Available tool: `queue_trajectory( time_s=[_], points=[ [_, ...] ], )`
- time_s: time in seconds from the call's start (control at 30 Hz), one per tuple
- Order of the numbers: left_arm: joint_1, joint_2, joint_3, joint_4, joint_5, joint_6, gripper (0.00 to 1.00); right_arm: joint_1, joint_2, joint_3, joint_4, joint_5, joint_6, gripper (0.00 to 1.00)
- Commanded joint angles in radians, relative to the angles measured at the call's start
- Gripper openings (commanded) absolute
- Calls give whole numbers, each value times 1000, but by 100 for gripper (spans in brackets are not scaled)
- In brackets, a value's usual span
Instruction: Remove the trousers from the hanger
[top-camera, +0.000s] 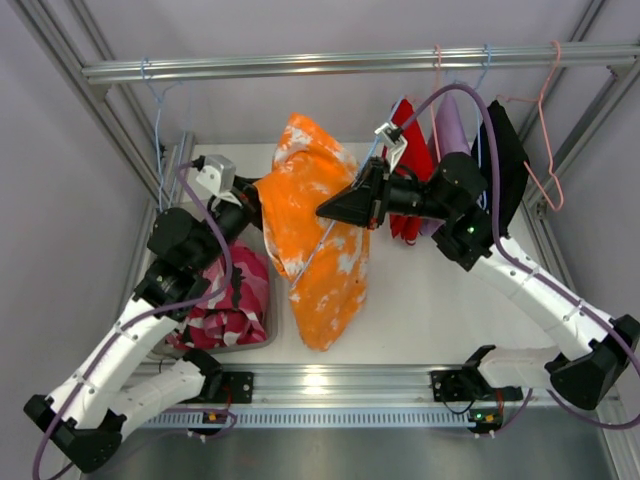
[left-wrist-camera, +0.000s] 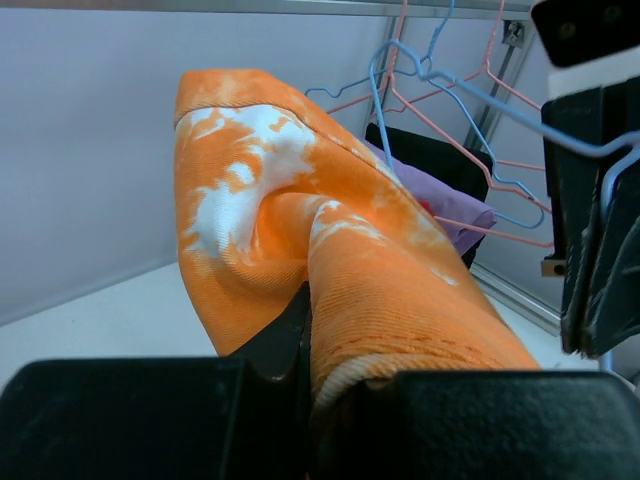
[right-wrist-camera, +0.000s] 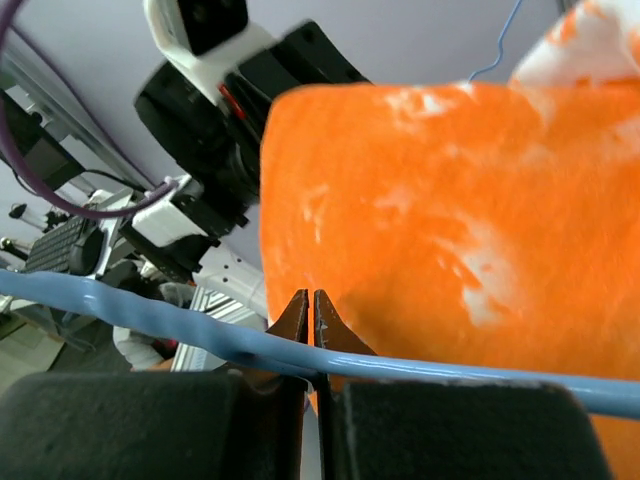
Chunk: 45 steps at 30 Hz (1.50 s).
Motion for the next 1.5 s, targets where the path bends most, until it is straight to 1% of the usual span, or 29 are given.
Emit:
queue_trajectory(
  time_s=[0.0,0.17,0.43,0.53,0.67,0.8,0.83,0.93,1.03,1.07,1.13,1.23,1.3,1.33,1.47],
  points=[
    [28,2,149,45,-20,-66,0,-13,-71,-27,100,-21,-16,0],
    [82,61,275,33,-43,-106,0,-13,-111,-87,110,-21,-14,0],
    [123,136,529,1,-42,-142,0,-13,-143,-165,110,-13,-19,0],
    [140,166,609,-2,-23,-173,0,-15,-134,-180,115,-6,-16,0],
    [146,200,678,5,20,-211,0,-13,-100,-197,147,8,24,0],
    [146,254,759,-34,23,-196,0,-13,-53,-217,221,8,72,0],
    [146,260,759,-36,23,-196,0,-13,-48,-223,221,8,75,0],
    [148,278,801,-19,7,-133,0,-13,-47,-259,251,3,76,0],
    [146,298,862,-2,-40,-40,0,-13,-60,-294,247,3,60,0],
    [146,303,879,-1,-54,17,0,-13,-66,-302,242,2,52,0],
    [146,318,925,4,-88,75,0,-13,-77,-319,222,-3,20,0],
    [146,331,982,19,-117,247,0,-13,-91,-342,202,-12,-5,0],
    [146,337,1034,-1,-178,305,0,-15,-106,-358,195,-13,-22,0],
    [146,341,1046,-7,-193,359,0,-13,-111,-363,180,-13,-31,0],
    [146,329,1074,-24,-246,485,0,-13,-142,-381,158,-9,-65,0]
  ],
)
